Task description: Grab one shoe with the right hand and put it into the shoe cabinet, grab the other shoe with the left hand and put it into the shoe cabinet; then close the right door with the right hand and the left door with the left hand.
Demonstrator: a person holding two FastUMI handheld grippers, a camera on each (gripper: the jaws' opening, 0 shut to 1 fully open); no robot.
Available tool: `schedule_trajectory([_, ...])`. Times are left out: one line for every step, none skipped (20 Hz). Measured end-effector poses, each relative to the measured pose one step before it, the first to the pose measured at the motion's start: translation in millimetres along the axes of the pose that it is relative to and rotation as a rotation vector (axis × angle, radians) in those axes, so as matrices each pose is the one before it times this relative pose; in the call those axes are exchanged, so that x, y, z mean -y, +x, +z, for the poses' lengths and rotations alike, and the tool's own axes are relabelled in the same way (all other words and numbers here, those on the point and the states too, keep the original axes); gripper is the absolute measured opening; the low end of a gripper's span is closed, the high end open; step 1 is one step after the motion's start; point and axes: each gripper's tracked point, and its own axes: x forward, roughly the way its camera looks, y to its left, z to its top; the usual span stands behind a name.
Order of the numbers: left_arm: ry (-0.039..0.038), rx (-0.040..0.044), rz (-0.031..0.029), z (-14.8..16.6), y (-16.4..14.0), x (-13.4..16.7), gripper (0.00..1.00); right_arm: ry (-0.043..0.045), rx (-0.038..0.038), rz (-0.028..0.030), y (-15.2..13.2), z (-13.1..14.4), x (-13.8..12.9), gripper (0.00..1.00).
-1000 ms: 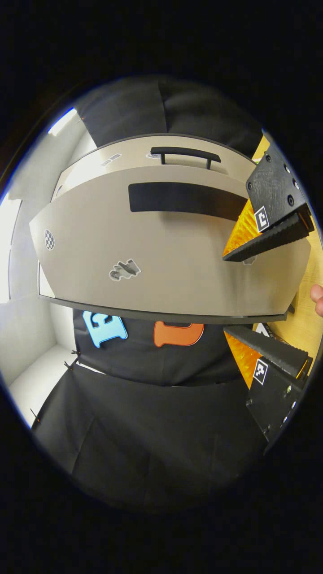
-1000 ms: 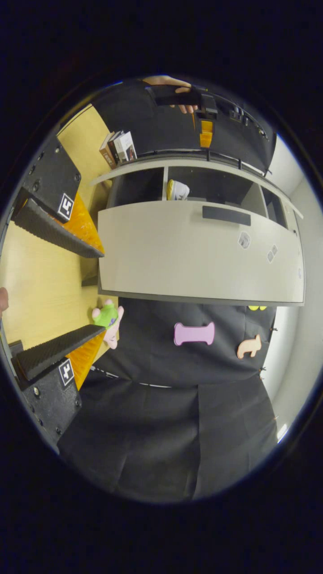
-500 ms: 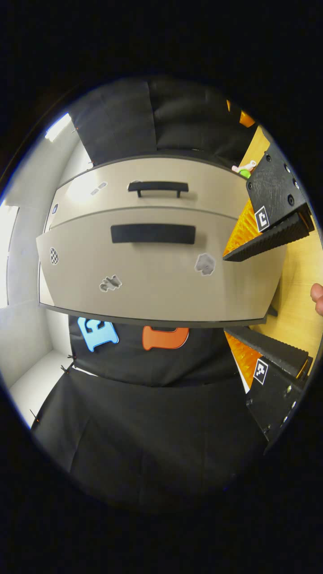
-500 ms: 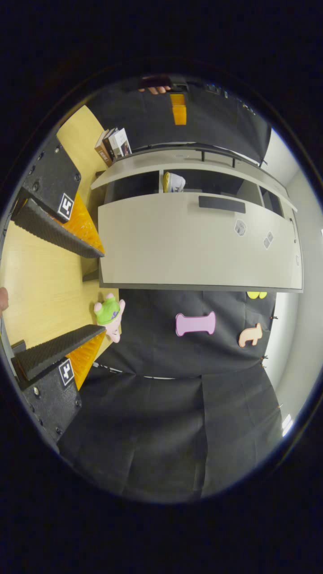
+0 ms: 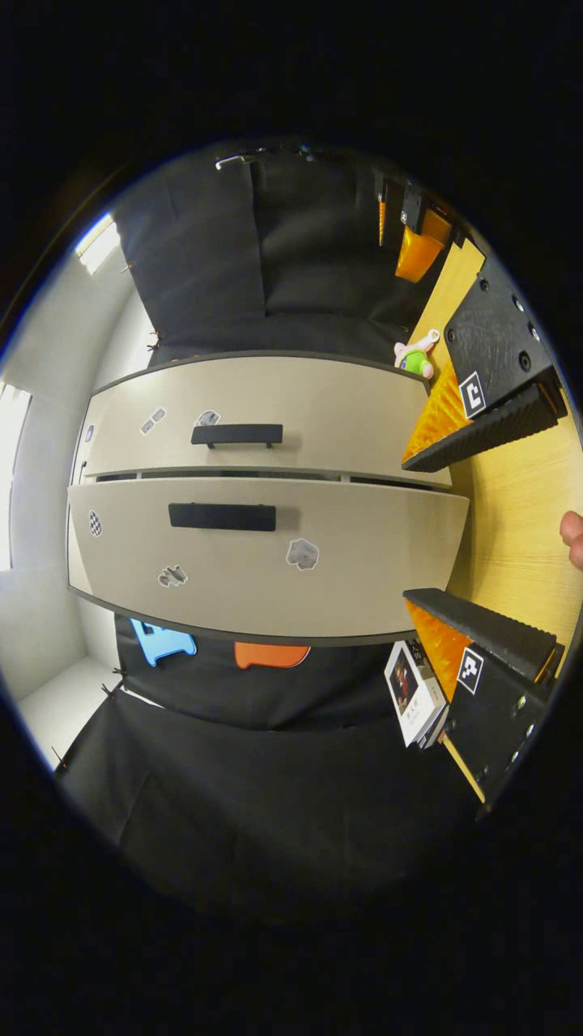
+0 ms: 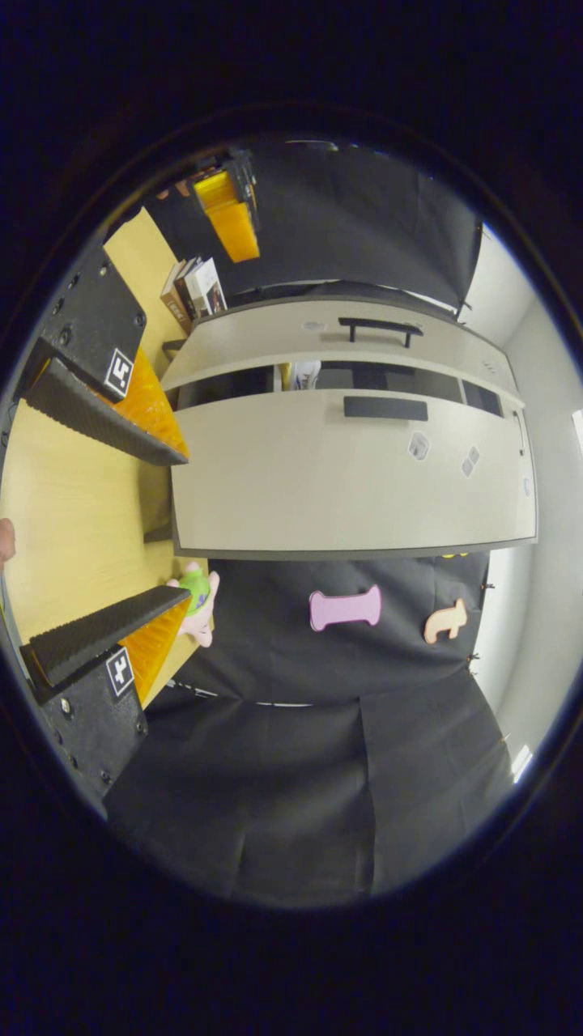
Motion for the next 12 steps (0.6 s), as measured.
schedule_trajectory([-0.00375, 0.00801, -0.00404, 2.74, -3.50, 3.38, 0.87, -0.00528, 0.00881, 0.00053, -1.96, 3.49, -0.02, 0.97])
schedule_trajectory([-0.00199, 0.00407, -0.00386, 1.73, -2.47, 2.74, 0.87, -0.00874, 0.00799, -0.00412, -1.33, 4.06, 0.93, 0.97])
schedule_trajectory([0.00027, -0.00138, -0.00470, -0.85, -1.00, 1.87, 0.87, -0.00834, 0.00842, -0.00375, -1.22, 3.40, 1.31, 0.97])
schedule_trajectory([0.00289, -0.00058, -0.00446, -0.49, -0.58, 1.90, 0.87, -0.00556, 0.00825, -0.00510, -0.61, 2.79, 2.56, 0.97])
schedule_trajectory([0.00300, 0.00046, 0.00027, -0.12, -0.24, -0.53, 0.87, -0.00385, 0.00657, -0.00429, -0.19, 3.28, 1.51, 0.97])
schedule_trajectory([0.00328, 0.00160, 0.00036, 0.70, -0.47, -0.74, 0.87, -0.00327, 0.00272, -0.00526, -0.10, 3.42, 1.04, 0.97])
schedule_trajectory([0.00171, -0.00250, 0.00033, -0.91, 0.84, 0.70, 0.87, -0.00424, -0.00344, -0.00218, 0.46, 2.23, 0.26, 0.97])
schedule_trajectory([-0.00331, -0.00423, 0.00170, -1.04, 1.03, -0.31, 0.87, 0.00238, 0.00005, 0.00286, -1.38, 2.05, -1.68, 0.97])
schedule_trajectory([-0.00376, -0.00507, -0.00318, -1.52, 0.17, 0.52, 0.87, 0.00536, 0.00460, 0.00239, -0.16, 3.23, -0.63, 0.97])
schedule_trajectory([-0.00049, -0.00202, -0.00324, -0.06, 0.46, 0.79, 0.87, 0.00375, -0.00046, 0.00127, 0.02, 0.05, -0.33, 0.97])
schedule_trajectory([0.00283, 0.00204, -0.00053, 2.07, -0.79, 0.55, 0.87, -0.00004, -0.00262, 0.00071, 0.13, -0.34, -0.40, 0.97])
schedule_trajectory([0.00452, 0.00138, 0.00026, 1.10, -0.46, 0.07, 0.87, 0.00058, -0.00104, -0.00212, -0.70, 0.32, 0.55, 0.97])
